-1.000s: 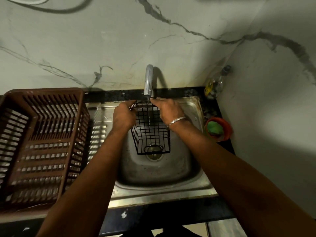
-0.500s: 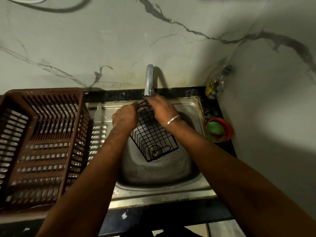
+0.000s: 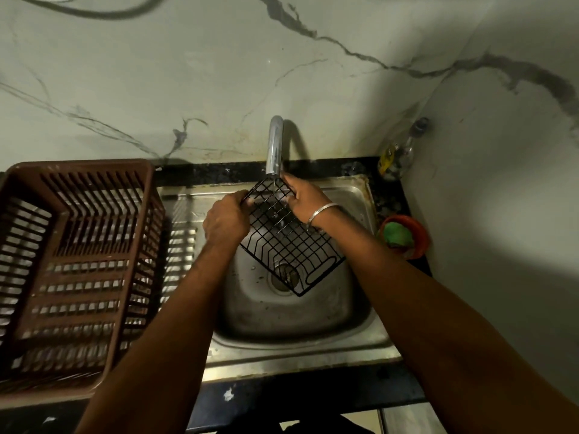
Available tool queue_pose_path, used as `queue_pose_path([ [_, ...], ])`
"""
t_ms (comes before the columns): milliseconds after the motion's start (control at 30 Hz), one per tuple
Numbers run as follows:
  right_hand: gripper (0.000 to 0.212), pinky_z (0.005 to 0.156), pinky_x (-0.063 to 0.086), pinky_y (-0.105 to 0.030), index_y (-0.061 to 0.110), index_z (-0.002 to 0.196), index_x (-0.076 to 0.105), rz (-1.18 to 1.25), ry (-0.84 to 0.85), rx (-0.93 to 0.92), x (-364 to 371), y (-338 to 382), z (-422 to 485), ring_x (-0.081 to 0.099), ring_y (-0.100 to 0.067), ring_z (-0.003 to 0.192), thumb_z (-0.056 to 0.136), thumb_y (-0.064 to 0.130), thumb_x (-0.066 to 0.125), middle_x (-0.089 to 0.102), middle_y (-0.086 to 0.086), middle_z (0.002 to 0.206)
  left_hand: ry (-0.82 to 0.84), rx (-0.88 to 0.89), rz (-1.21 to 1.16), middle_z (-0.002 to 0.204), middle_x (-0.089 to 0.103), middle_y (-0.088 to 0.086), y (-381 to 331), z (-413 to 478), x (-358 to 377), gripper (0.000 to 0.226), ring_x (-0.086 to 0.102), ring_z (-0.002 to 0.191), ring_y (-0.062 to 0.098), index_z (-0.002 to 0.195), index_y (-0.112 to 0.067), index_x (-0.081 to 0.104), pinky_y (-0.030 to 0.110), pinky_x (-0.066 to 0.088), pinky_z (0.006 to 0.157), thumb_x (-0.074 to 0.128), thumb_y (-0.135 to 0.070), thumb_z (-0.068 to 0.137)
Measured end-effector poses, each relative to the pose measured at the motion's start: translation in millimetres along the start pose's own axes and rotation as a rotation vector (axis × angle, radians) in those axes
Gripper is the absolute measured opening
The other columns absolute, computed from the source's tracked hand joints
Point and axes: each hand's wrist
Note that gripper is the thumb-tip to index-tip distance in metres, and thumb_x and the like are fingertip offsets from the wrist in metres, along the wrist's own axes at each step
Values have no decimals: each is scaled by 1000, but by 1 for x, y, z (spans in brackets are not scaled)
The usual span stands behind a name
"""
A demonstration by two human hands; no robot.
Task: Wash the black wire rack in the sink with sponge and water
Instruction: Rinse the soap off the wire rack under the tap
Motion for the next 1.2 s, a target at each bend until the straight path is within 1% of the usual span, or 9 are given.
queue_pose_path([
  [167, 39, 95, 60, -47, 30, 138, 66, -196, -68, 4, -3, -6, 10, 71, -30, 102, 104, 13, 60, 74, -10, 117, 114, -67, -47, 89, 70, 1, 10, -1, 4, 37, 68, 89, 26, 118, -26, 73, 42, 58, 87, 57, -56, 105],
  [300, 30, 72, 67, -43, 19, 133, 71, -152, 73, 40, -15, 2, 12, 76, -21, 78, 105, 11, 62, 74, -11, 116, 295, -66, -173, 102, 74, 3, 9, 3, 2, 24, 68, 95, 23, 122, -27, 71, 46, 58, 93, 65, -42, 104],
  [400, 26, 61, 62, -29, 14, 128, 72, -219, 112, 14, -17, 12, 15, 77, -22, 80, 104, 11, 64, 74, -11, 113, 456, -208, -617, 105, 74, 8, 12, 1, 4, 23, 66, 87, 21, 123, -29, 65, 30, 47, 62, 62, -19, 102],
  [467, 27, 76, 61, -34, 18, 128, 73, -330, 98, -16, -19, 16, 16, 76, -28, 95, 102, 14, 68, 74, -13, 116, 470, -286, -729, 97, 77, 11, 15, -3, 7, 26, 67, 84, 27, 120, -32, 68, 27, 40, 56, 62, -17, 100],
  [533, 30, 90, 57, -40, 25, 129, 72, -461, 13, -56, -20, 14, 12, 71, -32, 105, 99, 23, 72, 73, -12, 118, 459, -329, -757, 96, 78, 12, 16, -5, 10, 22, 69, 85, 30, 112, -30, 72, 32, 49, 64, 61, -19, 98],
  [700, 32, 102, 47, -46, 26, 130, 69, -640, -248, -33, -11, -16, -4, 65, -35, 115, 99, 29, 68, 74, -11, 118, 433, -435, -811, 111, 77, 13, 25, -1, 12, 21, 75, 93, 37, 113, -25, 71, 42, 59, 65, 58, -17, 100],
  [800, 26, 100, 43, -44, 22, 121, 73, -640, -377, 40, -6, -32, -8, 63, -34, 116, 99, 34, 68, 74, -10, 118, 441, -455, -805, 116, 76, 13, 28, -2, 15, 21, 76, 99, 40, 116, -18, 70, 44, 59, 70, 56, -20, 100],
  [967, 27, 92, 50, -41, 18, 108, 76, -602, -379, 46, -12, -41, -5, 69, -35, 103, 98, 42, 68, 75, -14, 107, 421, -466, -835, 117, 76, 11, 30, -1, 16, 23, 75, 95, 38, 115, -18, 70, 46, 59, 75, 52, -29, 106],
  [1200, 26, 107, 38, -48, 21, 122, 70, -588, -411, -160, 6, -32, -3, 57, -29, 120, 97, 20, 65, 67, -3, 123, 404, -514, -864, 116, 76, 13, 36, -11, 25, 22, 75, 96, 39, 110, -17, 69, 52, 60, 80, 51, -29, 108],
])
Point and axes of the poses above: each hand's wrist, its own z-axis towards the middle knuckle, its own x-axis out of the palm, y = z × x
